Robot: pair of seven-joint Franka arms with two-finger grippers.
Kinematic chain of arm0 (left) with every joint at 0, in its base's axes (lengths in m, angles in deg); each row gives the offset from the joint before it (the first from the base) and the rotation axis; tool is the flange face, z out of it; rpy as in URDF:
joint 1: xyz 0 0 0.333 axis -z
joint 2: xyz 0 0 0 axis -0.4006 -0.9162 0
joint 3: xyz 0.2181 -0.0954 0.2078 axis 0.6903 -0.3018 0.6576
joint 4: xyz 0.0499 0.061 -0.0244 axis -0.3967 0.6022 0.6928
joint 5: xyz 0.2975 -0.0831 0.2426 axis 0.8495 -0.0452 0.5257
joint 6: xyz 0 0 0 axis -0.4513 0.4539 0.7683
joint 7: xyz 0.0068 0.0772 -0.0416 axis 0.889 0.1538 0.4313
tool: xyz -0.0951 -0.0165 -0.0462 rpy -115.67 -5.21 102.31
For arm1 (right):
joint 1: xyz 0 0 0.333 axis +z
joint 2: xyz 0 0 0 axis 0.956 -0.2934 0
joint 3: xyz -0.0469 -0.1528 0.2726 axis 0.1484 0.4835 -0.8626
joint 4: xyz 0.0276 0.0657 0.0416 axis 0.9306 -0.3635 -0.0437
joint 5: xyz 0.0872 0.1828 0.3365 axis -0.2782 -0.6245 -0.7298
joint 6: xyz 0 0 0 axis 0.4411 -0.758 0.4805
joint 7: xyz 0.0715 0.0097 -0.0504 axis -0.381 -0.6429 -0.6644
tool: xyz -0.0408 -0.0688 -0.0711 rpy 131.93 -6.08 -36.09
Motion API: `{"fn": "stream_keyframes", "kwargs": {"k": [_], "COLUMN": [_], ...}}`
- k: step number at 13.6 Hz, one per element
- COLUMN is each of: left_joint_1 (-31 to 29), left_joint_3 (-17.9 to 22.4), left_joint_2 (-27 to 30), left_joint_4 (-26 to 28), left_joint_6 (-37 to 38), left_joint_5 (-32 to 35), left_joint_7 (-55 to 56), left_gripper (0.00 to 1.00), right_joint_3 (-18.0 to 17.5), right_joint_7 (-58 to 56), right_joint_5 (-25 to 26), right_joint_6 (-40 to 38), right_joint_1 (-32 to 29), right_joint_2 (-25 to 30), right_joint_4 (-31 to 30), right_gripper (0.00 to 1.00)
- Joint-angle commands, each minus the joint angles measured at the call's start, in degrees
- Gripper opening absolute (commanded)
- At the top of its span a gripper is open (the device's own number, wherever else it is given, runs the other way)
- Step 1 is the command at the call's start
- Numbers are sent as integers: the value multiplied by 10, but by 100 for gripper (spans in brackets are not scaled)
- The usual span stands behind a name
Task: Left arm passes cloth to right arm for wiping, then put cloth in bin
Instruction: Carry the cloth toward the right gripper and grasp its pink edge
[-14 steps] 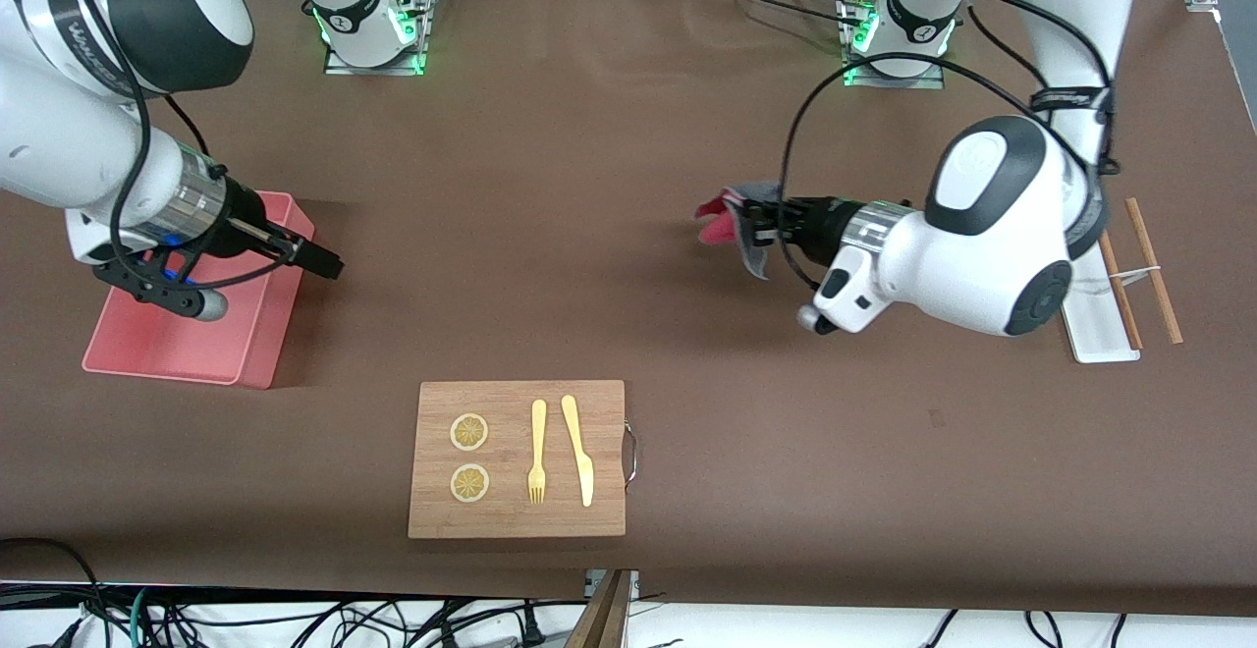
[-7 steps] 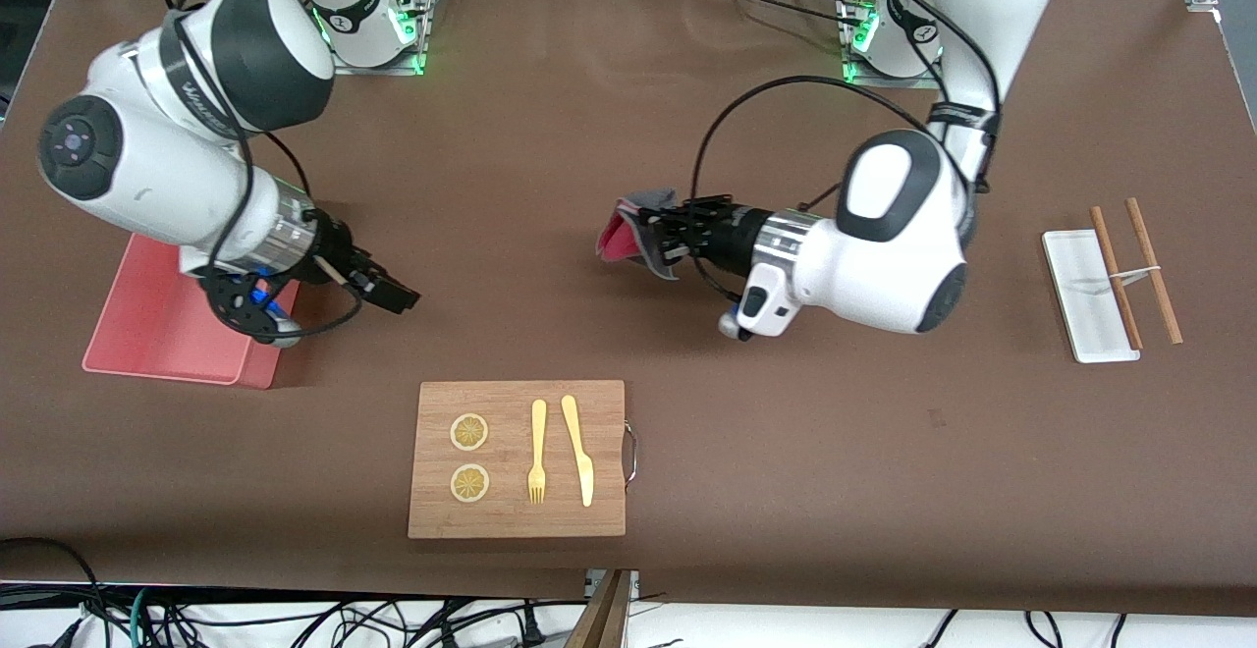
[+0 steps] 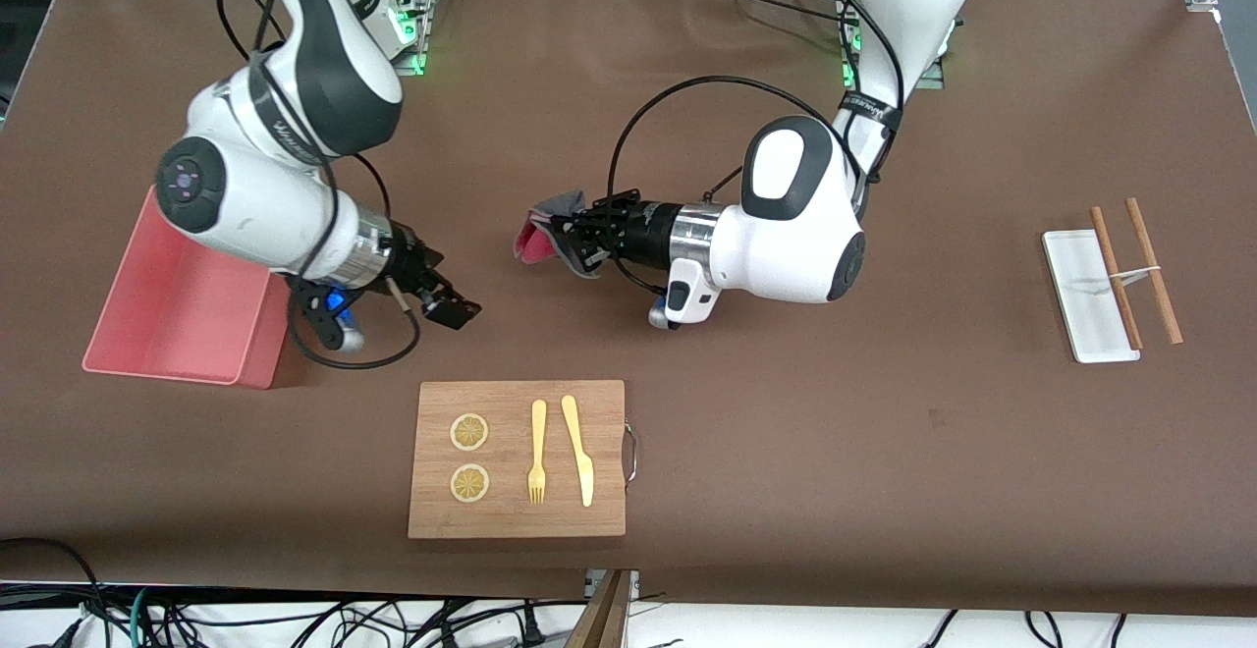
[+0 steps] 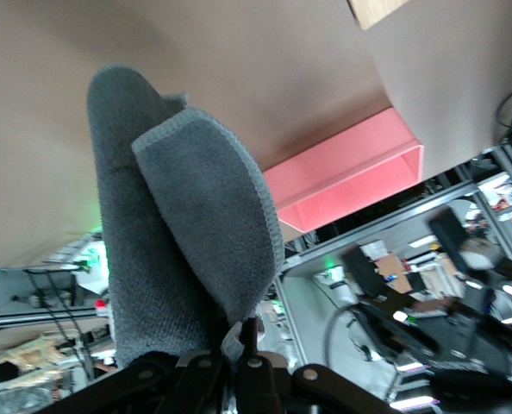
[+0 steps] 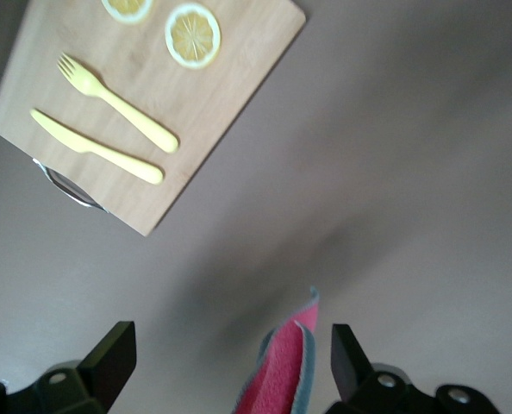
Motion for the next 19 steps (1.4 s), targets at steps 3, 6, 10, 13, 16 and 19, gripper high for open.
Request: {"fn": "stream_keyframes", "kwargs": {"k": [3, 6, 10, 13, 16, 19], "left_joint_1": [8, 8, 7, 6, 5, 4], "left_joint_3": [9, 9, 9, 9, 10, 10], "left_joint_2": [-19, -21, -21, -21, -21, -21], "left_joint_4": [-25, -34, -34, -34, -33, -33], "left_joint_6": [-20, -20, -20, -19, -18, -17], "left_joint_5": [-59, -62, -62, -62, -62, -61], "left_joint_7": [13, 13, 13, 14, 14, 13], "left_gripper": [0, 0, 0, 0, 0, 0], "right_joint_3": [5, 5, 5, 6, 6, 6], "right_joint_7": [69, 65, 64, 56, 59, 56], "right_joint_5": [-13, -13, -13, -13, -14, -18], "right_joint_6": [-3, -16, -51, -73, -81, -88], "right_joint_1": [37, 38, 37, 32, 32, 31], "right_joint_2": [-25, -26, -26, -23, -23, -23], "right_joint_4": [0, -11, -12, -11, -11, -11], "right_gripper": [100, 100, 100, 100, 74, 51]}}
